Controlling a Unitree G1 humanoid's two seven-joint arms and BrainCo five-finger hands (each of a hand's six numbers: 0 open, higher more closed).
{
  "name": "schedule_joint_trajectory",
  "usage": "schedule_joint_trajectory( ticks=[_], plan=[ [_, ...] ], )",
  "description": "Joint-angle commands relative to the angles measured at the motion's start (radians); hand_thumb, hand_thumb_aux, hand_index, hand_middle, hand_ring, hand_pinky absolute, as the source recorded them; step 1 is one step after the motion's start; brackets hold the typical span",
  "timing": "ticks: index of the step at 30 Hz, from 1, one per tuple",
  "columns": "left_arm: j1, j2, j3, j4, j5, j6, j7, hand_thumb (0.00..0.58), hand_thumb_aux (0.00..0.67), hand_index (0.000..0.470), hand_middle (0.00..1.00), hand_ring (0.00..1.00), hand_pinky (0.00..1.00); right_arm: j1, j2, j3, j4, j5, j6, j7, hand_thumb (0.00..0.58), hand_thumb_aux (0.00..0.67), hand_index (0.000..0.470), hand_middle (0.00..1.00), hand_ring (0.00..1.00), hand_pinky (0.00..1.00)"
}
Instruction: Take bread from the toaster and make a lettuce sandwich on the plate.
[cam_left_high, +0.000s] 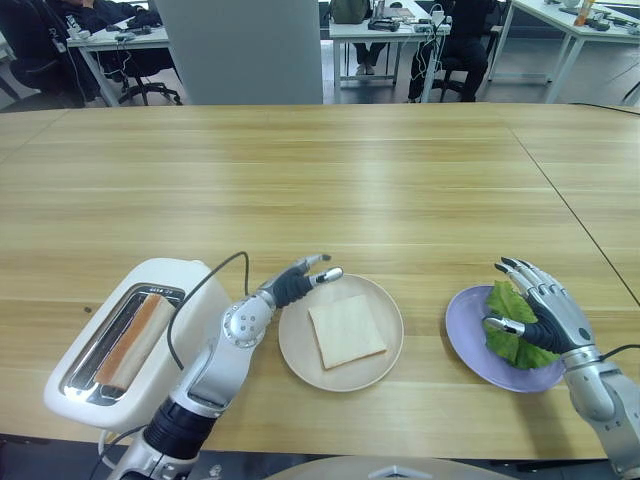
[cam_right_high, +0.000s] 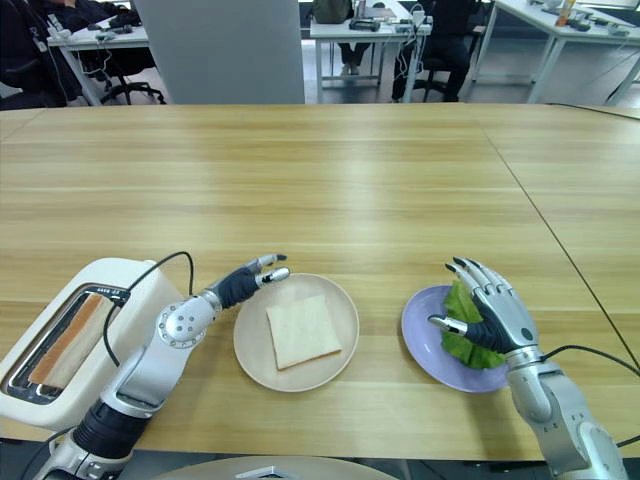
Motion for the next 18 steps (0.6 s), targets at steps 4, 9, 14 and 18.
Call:
schedule_joint_trajectory(
  ticks=[4,9,14,18],
  plan=[
    [0.203,-0.159,0.104,-0.222,-0.102,-0.017,0.097,0.000,0.000,0.000,0.02,0.02,0.02,-0.035,-0.121,0.018,0.075,-0.117,-0.028,-0.071,0.000,0.000,0.000,0.00,0.00,0.00],
    [0.376,-0.215,0.104,-0.321,-0.110,-0.078,0.159,0.000,0.000,0.000,0.01,0.01,0.01,-0.079,-0.252,0.074,0.253,-0.206,-0.146,-0.233,0.000,0.000,0.000,0.00,0.00,0.00],
    [0.495,-0.308,0.103,-0.395,-0.161,-0.199,0.239,0.000,0.000,0.000,0.01,0.01,0.01,-0.200,-0.345,0.196,0.510,-0.335,-0.200,-0.455,0.000,0.000,0.000,0.00,0.00,0.00],
    [0.578,-0.362,0.094,-0.448,-0.189,-0.318,0.290,0.000,0.000,0.000,0.00,0.00,0.00,-0.292,-0.372,0.314,0.641,-0.432,-0.202,-0.612,0.000,0.000,0.000,0.00,0.00,0.00]
  ],
)
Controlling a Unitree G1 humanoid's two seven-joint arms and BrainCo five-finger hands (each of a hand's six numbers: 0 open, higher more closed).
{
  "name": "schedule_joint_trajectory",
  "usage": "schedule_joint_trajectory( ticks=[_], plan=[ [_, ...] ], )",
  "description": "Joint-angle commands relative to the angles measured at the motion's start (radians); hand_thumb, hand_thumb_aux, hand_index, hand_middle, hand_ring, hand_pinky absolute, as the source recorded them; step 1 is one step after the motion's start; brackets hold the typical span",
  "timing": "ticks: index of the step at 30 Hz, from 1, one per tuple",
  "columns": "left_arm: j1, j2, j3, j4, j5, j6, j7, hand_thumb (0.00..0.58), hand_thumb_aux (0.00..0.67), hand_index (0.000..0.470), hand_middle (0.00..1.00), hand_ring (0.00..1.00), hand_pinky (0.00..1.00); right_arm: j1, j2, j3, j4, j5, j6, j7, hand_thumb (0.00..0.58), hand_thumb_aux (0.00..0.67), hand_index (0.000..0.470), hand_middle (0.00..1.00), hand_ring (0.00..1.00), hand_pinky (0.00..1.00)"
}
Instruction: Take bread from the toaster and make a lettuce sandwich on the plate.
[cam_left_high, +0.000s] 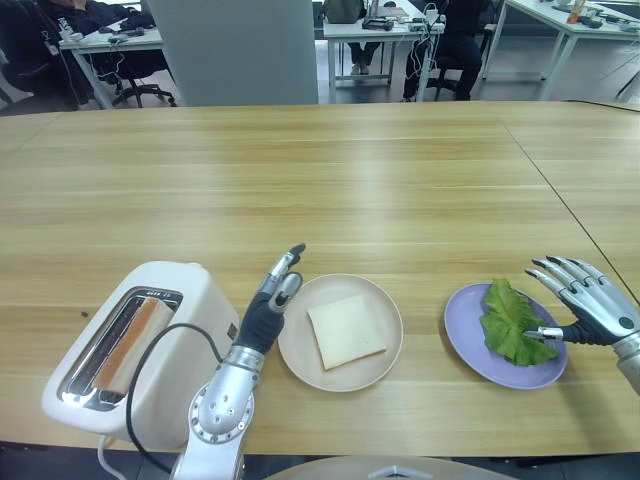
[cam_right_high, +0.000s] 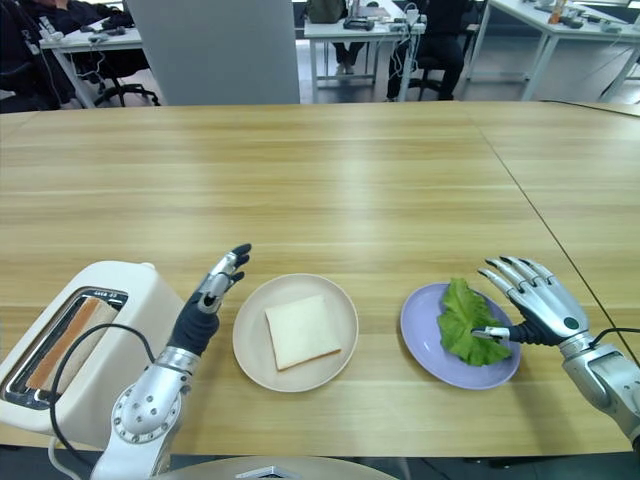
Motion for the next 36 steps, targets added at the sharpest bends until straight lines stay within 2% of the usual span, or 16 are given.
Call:
schedule_joint_trajectory(
  ticks=[1,7,18,19,20,21,22,23,36],
  plan=[
    [0.057,-0.015,-0.006,-0.046,-0.013,-0.107,0.044,0.000,0.000,0.000,0.00,0.00,0.00,-0.052,-0.021,0.108,0.096,-0.089,-0.005,-0.132,0.000,0.000,0.000,0.00,0.00,0.00],
    [0.127,-0.009,0.002,-0.028,0.010,-0.176,0.073,0.000,0.000,0.000,0.00,0.00,0.00,-0.139,-0.020,0.231,0.198,-0.134,0.003,-0.221,0.000,0.000,0.000,0.00,0.00,0.00],
    [0.136,-0.008,-0.045,0.007,0.037,-0.203,0.086,0.000,0.000,0.000,0.00,0.00,0.00,-0.255,0.040,0.420,0.405,-0.158,0.040,-0.281,0.000,0.000,0.000,0.00,0.00,0.00],
    [0.137,-0.009,-0.052,0.009,0.041,-0.203,0.086,0.000,0.000,0.000,0.00,0.00,0.00,-0.265,0.045,0.433,0.424,-0.158,0.042,-0.285,0.408,0.305,0.209,0.00,0.00,0.00],
    [0.138,-0.008,-0.059,0.011,0.046,-0.202,0.087,0.000,0.000,0.000,0.00,0.00,0.00,-0.274,0.047,0.445,0.437,-0.156,0.043,-0.289,0.493,0.410,0.281,0.00,0.00,0.00],
    [0.139,-0.007,-0.064,0.013,0.049,-0.203,0.088,0.000,0.000,0.000,0.00,0.00,0.00,-0.281,0.050,0.456,0.449,-0.153,0.045,-0.293,0.512,0.441,0.303,0.00,0.00,0.00],
    [0.139,-0.006,-0.067,0.015,0.050,-0.202,0.088,0.000,0.000,0.000,0.00,0.00,0.00,-0.285,0.051,0.466,0.458,-0.150,0.045,-0.298,0.548,0.512,0.352,0.00,0.00,0.00],
    [0.139,-0.006,-0.069,0.016,0.047,-0.201,0.088,0.000,0.000,0.000,0.00,0.00,0.00,-0.290,0.052,0.474,0.464,-0.148,0.046,-0.302,0.580,0.670,0.460,0.00,0.00,0.00],
    [0.145,-0.004,-0.101,0.058,0.050,-0.208,0.097,0.000,0.000,0.000,0.00,0.00,0.00,-0.291,0.048,0.511,0.454,-0.096,0.038,-0.323,0.580,0.670,0.460,0.00,0.00,0.00]
  ],
)
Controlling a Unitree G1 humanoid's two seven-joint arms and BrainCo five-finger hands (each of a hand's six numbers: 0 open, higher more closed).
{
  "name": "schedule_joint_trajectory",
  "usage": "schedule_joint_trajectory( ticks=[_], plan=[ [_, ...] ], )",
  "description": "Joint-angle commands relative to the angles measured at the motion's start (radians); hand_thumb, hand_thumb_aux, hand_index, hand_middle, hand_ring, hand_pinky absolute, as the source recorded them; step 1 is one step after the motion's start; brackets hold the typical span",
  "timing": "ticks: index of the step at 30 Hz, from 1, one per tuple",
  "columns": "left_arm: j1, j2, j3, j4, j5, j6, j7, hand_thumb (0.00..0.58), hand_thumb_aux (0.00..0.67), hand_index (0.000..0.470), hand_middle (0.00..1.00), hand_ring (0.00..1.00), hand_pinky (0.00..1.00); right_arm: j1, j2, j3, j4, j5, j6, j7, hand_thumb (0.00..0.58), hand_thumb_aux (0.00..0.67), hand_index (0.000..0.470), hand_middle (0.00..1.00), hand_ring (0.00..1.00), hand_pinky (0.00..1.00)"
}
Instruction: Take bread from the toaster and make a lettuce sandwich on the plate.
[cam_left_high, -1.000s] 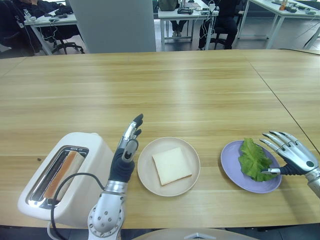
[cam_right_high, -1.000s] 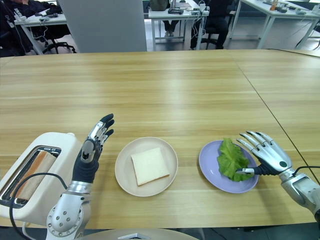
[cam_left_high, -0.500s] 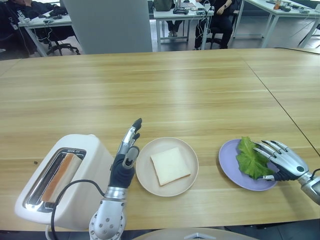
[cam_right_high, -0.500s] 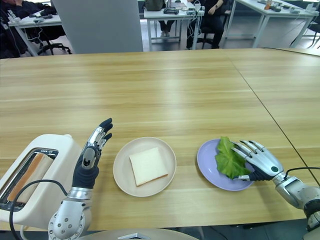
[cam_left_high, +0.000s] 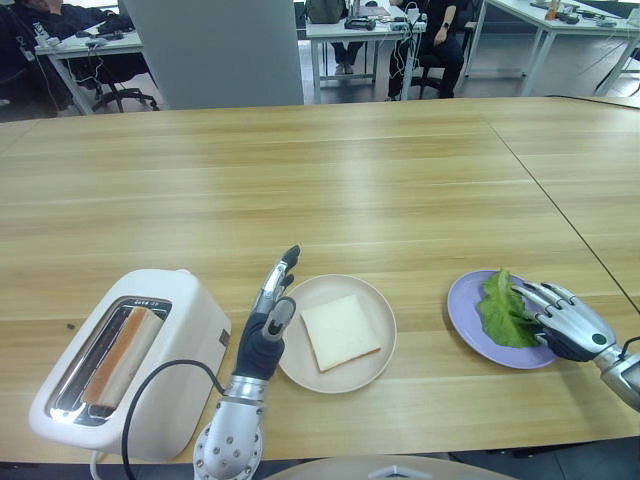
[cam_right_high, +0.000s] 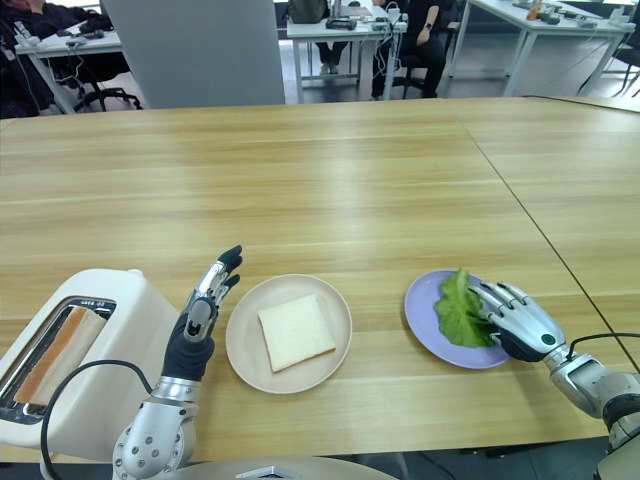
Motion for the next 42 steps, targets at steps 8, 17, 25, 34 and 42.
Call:
schedule_joint_trajectory(
  ticks=[8,17,25,34,42],
  plan=[
    [0.002,0.004,-0.002,0.050,0.001,-0.008,0.007,0.000,0.000,0.000,0.00,0.00,0.00,0.021,-0.032,-0.012,-0.080,0.063,-0.025,0.012,0.580,0.670,0.460,0.00,0.00,0.00],
    [0.002,0.011,0.029,0.040,-0.009,-0.008,0.004,0.000,0.000,0.000,0.00,0.00,0.00,0.077,-0.135,-0.142,-0.328,0.179,-0.028,0.097,0.580,0.670,0.460,0.00,0.00,0.00],
    [-0.011,0.021,0.041,0.039,-0.012,0.002,-0.010,0.000,0.000,0.000,0.00,0.00,0.00,0.179,-0.167,-0.286,-0.547,0.277,-0.014,0.221,0.580,0.670,0.460,0.00,0.00,0.00],
    [-0.037,0.027,0.089,0.019,-0.031,0.036,-0.023,0.000,0.000,0.000,0.00,0.00,0.00,0.249,-0.086,-0.422,-0.839,0.400,0.021,0.452,0.580,0.670,0.460,0.00,0.00,0.00],
    [-0.059,0.027,0.093,0.043,-0.020,0.039,-0.025,0.000,0.000,0.000,0.00,0.00,0.00,0.203,0.059,-0.459,-0.969,0.482,0.059,0.644,0.580,0.670,0.460,0.00,0.00,0.00]
  ],
)
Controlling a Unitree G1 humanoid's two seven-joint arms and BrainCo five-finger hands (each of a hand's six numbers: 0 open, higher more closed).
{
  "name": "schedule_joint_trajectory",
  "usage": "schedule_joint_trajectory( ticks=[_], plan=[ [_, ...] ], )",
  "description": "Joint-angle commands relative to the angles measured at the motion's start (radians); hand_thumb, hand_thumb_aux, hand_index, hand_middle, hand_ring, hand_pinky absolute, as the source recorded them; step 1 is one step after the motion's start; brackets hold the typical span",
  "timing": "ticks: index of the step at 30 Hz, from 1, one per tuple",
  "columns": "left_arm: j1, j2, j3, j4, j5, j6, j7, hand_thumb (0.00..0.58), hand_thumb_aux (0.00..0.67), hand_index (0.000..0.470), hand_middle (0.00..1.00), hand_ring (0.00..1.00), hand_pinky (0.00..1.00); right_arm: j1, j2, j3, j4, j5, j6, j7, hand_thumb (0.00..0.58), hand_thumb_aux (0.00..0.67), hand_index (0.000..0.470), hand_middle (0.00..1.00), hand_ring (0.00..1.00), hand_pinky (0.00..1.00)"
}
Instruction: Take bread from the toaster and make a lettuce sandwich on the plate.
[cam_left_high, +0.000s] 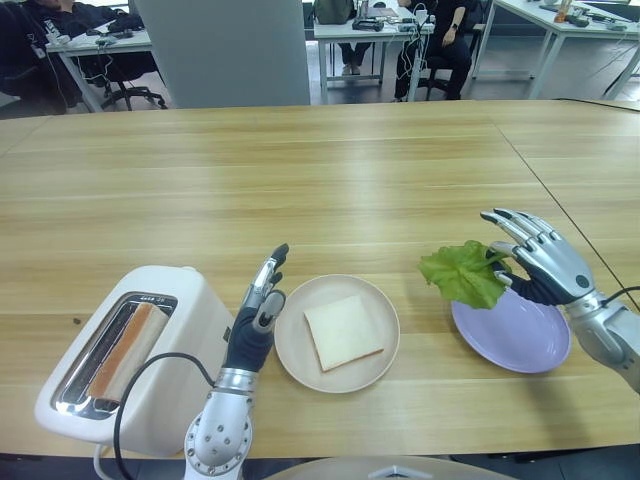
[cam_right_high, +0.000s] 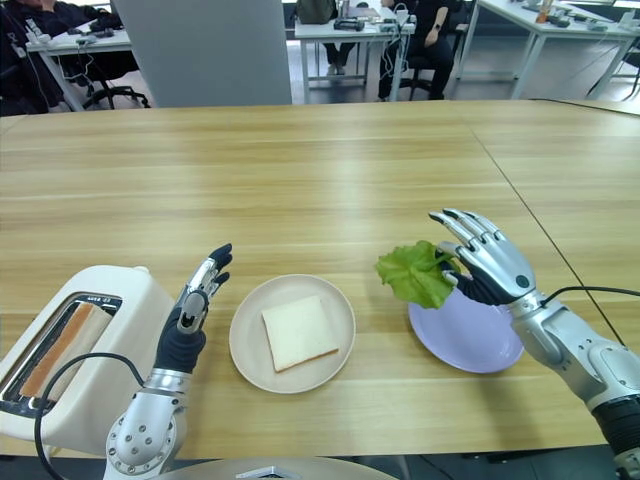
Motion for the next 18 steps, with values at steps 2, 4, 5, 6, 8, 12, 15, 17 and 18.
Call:
schedule_joint_trajectory(
  ticks=[2,4,5,6,8,12,15,17,18],
  plan=[
    [-0.021,0.014,0.019,-0.002,0.009,0.036,-0.012,0.000,0.000,0.000,0.00,0.00,0.00,-0.018,0.095,-0.009,-0.095,0.074,0.027,0.134,0.580,0.670,0.460,0.00,0.00,0.00],
    [-0.035,0.023,0.050,-0.025,0.011,0.054,-0.016,0.000,0.000,0.000,0.00,0.00,0.00,-0.013,0.145,0.003,-0.134,0.079,0.041,0.175,0.580,0.670,0.460,0.00,0.00,0.00],
    [-0.042,0.030,0.071,-0.042,0.019,0.065,-0.014,0.000,0.000,0.000,0.00,0.00,0.00,-0.012,0.174,0.011,-0.149,0.083,0.047,0.194,0.580,0.670,0.460,0.00,0.00,0.00],
    [-0.052,0.038,0.096,-0.062,0.036,0.078,-0.012,0.000,0.000,0.000,0.00,0.00,0.00,-0.012,0.203,0.016,-0.165,0.086,0.058,0.214,0.580,0.670,0.460,0.00,0.00,0.00],
    [-0.074,0.058,0.157,-0.101,0.060,0.094,-0.011,0.000,0.000,0.000,0.00,0.00,0.00,-0.008,0.262,0.030,-0.196,0.085,0.078,0.247,0.580,0.670,0.460,0.00,0.00,0.00],
    [-0.117,0.102,0.276,-0.153,0.133,0.130,-0.008,0.000,0.000,0.000,0.00,0.00,0.00,-0.021,0.374,0.051,-0.244,0.090,0.121,0.305,0.580,0.670,0.460,0.00,0.00,0.00],
    [-0.139,0.128,0.354,-0.174,0.164,0.162,-0.016,0.000,0.000,0.000,0.00,0.00,0.00,-0.015,0.445,0.078,-0.266,0.084,0.132,0.336,0.580,0.670,0.460,0.00,0.00,0.00],
    [-0.153,0.148,0.402,-0.184,0.183,0.171,-0.021,0.000,0.000,0.000,0.00,0.00,0.00,-0.013,0.484,0.098,-0.269,0.070,0.137,0.347,0.580,0.670,0.460,0.00,0.00,0.00],
    [-0.161,0.157,0.426,-0.190,0.197,0.176,-0.021,0.000,0.000,0.000,0.00,0.00,0.00,-0.011,0.504,0.108,-0.261,0.069,0.142,0.354,0.580,0.670,0.460,0.00,0.00,0.00]
  ],
)
